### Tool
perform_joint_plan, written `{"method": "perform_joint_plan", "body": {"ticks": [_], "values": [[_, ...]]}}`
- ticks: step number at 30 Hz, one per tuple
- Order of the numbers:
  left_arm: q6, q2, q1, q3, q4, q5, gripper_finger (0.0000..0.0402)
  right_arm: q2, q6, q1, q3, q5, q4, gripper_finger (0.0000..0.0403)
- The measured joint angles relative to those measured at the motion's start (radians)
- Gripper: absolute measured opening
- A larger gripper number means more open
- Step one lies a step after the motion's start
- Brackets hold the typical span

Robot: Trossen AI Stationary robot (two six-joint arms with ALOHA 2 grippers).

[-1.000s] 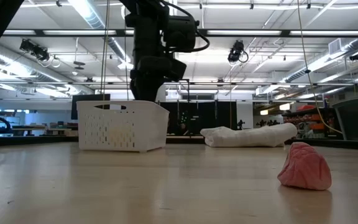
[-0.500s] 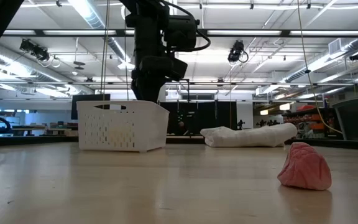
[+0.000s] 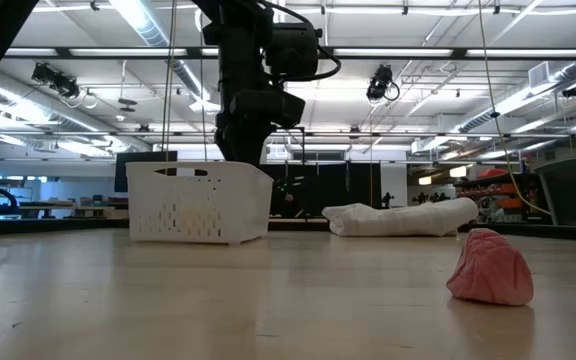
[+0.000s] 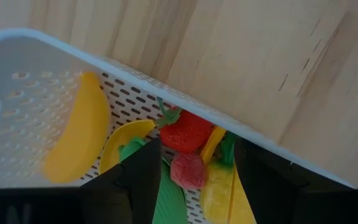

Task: Pick and placing Produce into tupperware
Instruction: Put the strawberry into the white basket

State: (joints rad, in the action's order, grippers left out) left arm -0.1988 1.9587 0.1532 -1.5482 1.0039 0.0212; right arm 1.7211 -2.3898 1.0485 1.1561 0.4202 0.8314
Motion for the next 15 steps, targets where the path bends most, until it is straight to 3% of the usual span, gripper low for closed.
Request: {"method": "perform_joint_plan", "body": {"ticks": [8,15], "values": [[-0.017,0.0,0.0,0.0,-0.001,0.0,0.0201,0.016,0.025,-0.016,0.001,-0.011,-0.014,0.0201],[-0.026,0.0,0.0,0.0,-0.006,0.0,0.0203,0.001,0.142,-0.093,-0.001,-0.141,-0.019,0.0201]]}}
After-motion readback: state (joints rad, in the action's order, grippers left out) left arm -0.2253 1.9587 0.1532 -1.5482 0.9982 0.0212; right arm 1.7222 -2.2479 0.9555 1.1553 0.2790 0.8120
